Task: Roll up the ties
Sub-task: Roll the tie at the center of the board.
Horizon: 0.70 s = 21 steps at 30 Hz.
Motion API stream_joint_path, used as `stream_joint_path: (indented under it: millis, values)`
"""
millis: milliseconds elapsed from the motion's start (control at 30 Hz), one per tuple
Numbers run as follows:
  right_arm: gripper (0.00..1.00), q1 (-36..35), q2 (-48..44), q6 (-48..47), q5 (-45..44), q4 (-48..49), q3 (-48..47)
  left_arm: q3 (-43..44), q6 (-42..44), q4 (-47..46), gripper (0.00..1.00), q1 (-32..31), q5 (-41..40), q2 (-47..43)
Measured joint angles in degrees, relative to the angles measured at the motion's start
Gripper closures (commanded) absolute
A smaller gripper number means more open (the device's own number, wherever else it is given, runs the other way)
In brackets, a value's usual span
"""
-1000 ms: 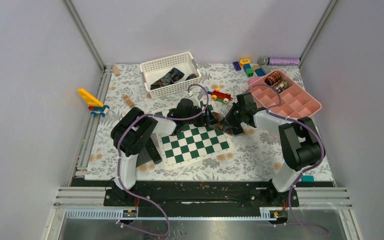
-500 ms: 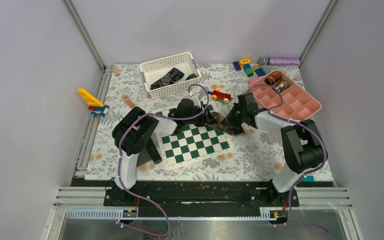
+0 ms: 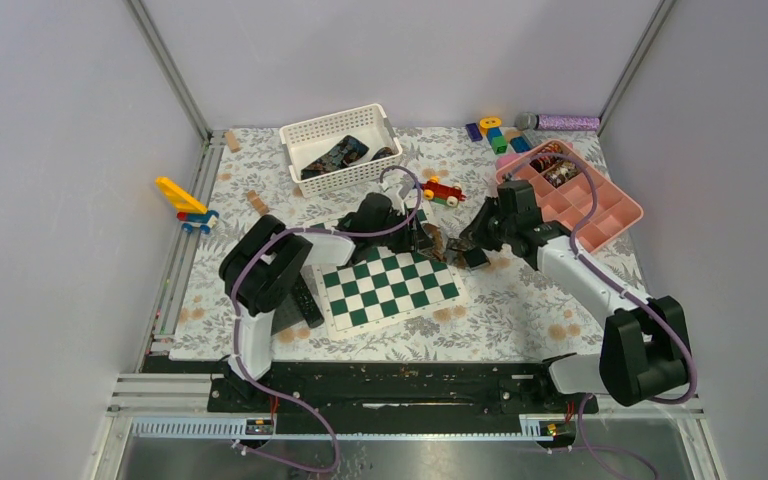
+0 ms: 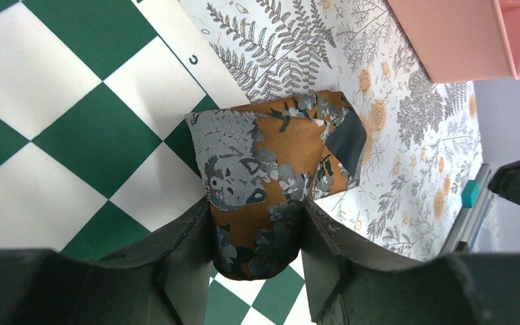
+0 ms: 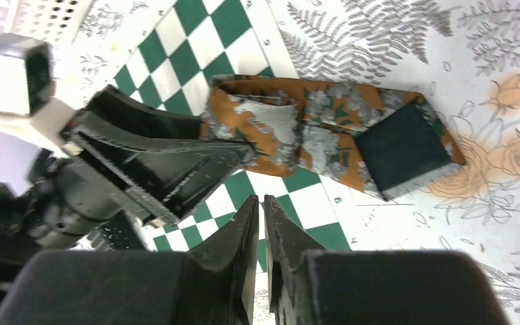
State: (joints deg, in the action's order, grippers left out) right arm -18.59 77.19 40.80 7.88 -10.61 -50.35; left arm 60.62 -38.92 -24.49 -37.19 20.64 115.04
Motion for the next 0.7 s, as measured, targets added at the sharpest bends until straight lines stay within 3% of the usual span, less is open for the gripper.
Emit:
stream_joint_path:
  millis: [700]
  values:
    - [0.85, 0.4, -2.5, -1.7, -1.6, -3.1, 2.8, 11.6, 13.1, 29.2, 0.61, -0.8, -16.0, -4.1]
